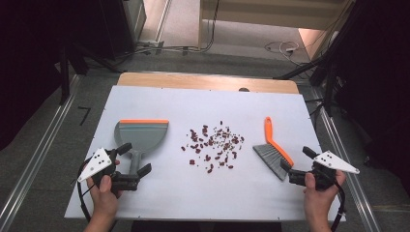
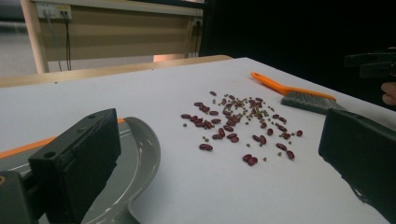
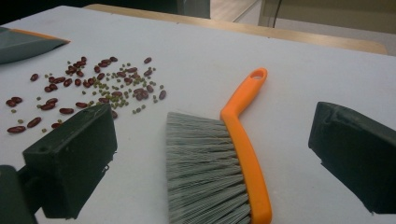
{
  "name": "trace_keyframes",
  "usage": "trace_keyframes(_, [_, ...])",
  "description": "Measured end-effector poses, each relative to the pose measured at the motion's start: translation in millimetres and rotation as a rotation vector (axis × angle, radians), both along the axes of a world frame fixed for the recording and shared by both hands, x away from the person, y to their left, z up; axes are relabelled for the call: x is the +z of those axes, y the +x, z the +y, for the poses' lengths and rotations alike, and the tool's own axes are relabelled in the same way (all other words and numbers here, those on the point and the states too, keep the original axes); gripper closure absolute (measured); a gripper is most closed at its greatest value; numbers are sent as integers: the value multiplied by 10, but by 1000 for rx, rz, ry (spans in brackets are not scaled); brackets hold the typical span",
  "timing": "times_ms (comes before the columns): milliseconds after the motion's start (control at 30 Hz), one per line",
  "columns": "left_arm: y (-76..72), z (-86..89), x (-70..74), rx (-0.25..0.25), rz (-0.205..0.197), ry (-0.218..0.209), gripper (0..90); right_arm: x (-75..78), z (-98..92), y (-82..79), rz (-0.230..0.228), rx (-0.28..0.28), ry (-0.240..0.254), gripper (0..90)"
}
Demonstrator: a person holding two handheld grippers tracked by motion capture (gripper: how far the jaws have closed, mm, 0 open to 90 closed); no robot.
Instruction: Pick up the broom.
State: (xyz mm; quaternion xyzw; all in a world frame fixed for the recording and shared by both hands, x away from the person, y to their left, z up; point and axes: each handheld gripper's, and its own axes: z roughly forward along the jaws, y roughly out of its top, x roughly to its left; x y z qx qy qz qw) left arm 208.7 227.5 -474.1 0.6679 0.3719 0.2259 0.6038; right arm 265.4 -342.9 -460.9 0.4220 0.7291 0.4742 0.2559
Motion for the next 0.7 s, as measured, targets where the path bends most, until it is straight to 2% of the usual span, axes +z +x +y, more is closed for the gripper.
trace_keyframes(267, [-10, -2, 19, 12, -5, 7, 1, 31, 54, 32, 15, 7, 3, 0])
trace_keyframes(367, [-13, -4, 24, 15, -6, 5, 1, 141, 99, 57, 10, 36, 18, 0])
trace_keyframes(400, [-17, -3, 28, 17, -6, 5, 1, 177, 116, 73, 6, 54, 11, 0])
trace_keyframes(467, [-14, 2, 30, 21, -5, 9, 1, 254, 155, 97, -1, 58, -18, 0])
trace_keyframes(533, [-4, 11, 25, 21, 1, 6, 1, 323, 170, 129, -7, 60, -24, 0])
trace_keyframes(700, [2, 15, 24, 18, 5, 12, 1, 446, 193, 321, 51, 61, -31, 0])
